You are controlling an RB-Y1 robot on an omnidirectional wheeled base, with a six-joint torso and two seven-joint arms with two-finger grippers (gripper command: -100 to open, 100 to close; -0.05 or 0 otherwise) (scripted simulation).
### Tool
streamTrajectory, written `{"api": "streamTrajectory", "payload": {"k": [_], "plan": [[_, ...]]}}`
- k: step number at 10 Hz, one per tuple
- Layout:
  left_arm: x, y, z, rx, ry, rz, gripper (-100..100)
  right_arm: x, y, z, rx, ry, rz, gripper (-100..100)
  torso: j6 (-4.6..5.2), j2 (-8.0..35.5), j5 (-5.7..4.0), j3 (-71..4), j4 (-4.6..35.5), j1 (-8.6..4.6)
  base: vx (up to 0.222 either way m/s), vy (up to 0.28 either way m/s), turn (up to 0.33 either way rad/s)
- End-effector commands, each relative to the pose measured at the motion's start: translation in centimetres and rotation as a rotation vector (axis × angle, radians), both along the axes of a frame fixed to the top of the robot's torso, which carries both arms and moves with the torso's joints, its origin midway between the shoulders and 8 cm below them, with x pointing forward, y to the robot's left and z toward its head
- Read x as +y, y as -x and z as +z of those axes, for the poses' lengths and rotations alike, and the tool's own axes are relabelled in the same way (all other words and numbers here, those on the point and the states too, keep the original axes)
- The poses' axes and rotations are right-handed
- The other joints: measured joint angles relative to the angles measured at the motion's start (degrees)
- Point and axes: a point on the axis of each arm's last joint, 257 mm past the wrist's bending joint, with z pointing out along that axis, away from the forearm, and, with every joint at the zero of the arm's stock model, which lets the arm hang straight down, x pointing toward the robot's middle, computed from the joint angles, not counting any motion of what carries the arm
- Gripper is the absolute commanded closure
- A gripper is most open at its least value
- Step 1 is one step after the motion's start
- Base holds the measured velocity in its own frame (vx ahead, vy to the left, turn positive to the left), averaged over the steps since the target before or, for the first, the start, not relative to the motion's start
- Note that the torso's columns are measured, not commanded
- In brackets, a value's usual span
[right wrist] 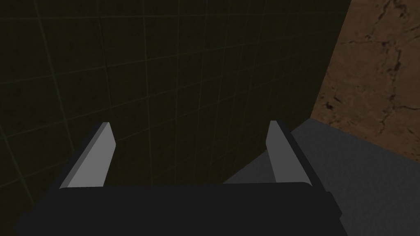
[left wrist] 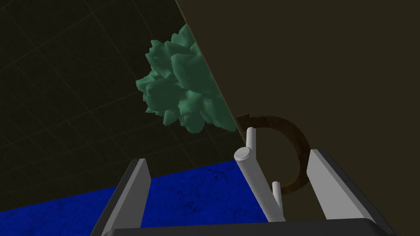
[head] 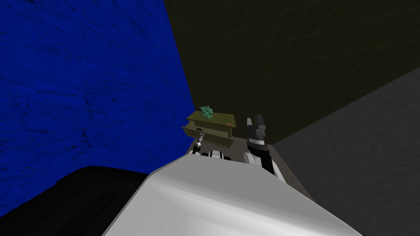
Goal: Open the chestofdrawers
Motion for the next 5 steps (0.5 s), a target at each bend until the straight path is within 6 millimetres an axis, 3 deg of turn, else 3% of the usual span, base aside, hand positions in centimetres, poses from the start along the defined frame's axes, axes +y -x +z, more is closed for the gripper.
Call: {"api": "streamTrajectory", "payload": {"k": [1, 5], "plan": [[-0.1, -2.5, 1.1, 0.000, 0.001, -0.002, -100, 0.0, 0.0, 0.0, 0.000, 0.000, 0.000, 0, -0.02, -0.1, 0.04, -0.1, -0.1, 0.09, -0.063, -0.004, 0.011], [-0.1, -6.3, 3.4, 0.000, 0.004, -0.005, -100, 0.0, 0.0, 0.0, 0.000, 0.000, 0.000, 0, -0.07, 0.4, 0.05, 0.2, 0.0, 0.15, -0.090, 0.002, 0.005]]}}
